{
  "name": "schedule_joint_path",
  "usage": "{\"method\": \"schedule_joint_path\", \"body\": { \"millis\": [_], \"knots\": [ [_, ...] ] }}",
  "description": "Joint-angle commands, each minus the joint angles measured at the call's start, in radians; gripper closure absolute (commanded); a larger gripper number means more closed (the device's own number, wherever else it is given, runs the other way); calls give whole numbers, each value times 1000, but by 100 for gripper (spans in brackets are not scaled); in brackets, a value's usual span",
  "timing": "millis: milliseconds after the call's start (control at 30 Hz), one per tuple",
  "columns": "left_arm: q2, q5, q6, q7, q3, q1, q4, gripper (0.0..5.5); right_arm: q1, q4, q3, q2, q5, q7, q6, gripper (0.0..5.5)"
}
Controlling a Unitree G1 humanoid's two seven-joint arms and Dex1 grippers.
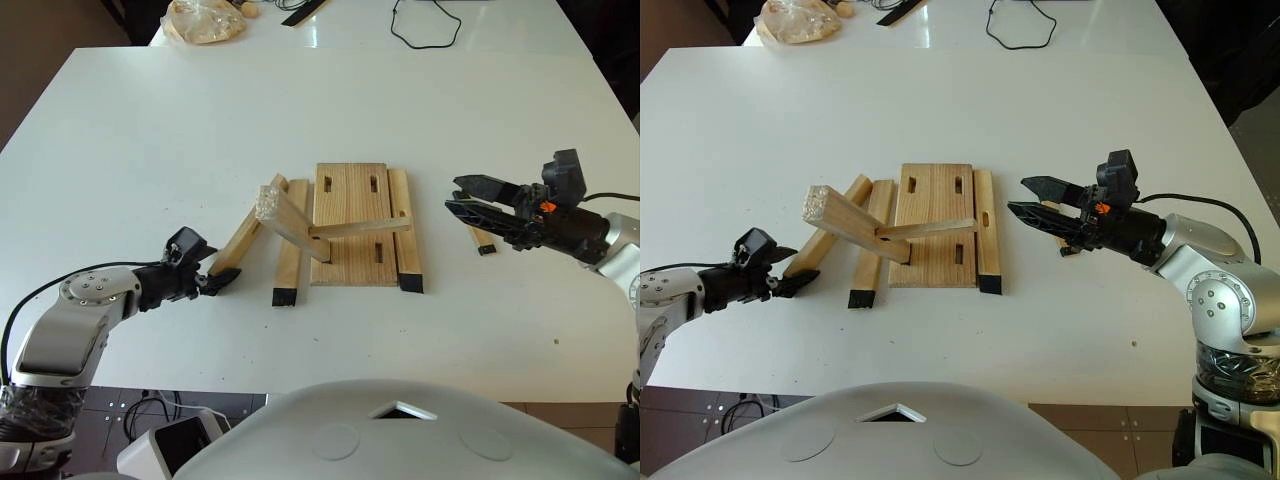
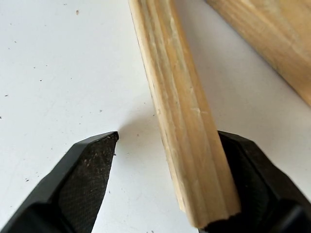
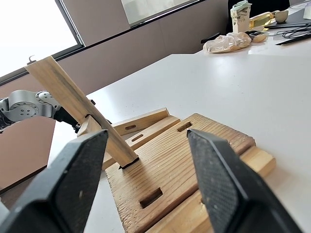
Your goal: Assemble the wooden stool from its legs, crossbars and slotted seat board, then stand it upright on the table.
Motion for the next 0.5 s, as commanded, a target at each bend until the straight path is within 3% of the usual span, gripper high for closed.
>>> {"method": "schedule_joint_path", "body": {
  "millis": [33,367,500],
  "knots": [
    [-16,10,3,1,-4,-4,32,267,-10,-3,9,-14,-20,2,-15,250],
    [-59,-101,41,-30,70,-25,2,430,-5,-2,6,-15,-27,6,-27,250],
    [-30,-48,17,-3,78,-24,-14,442,-2,-1,2,-20,-27,12,-26,250]
  ]
}}
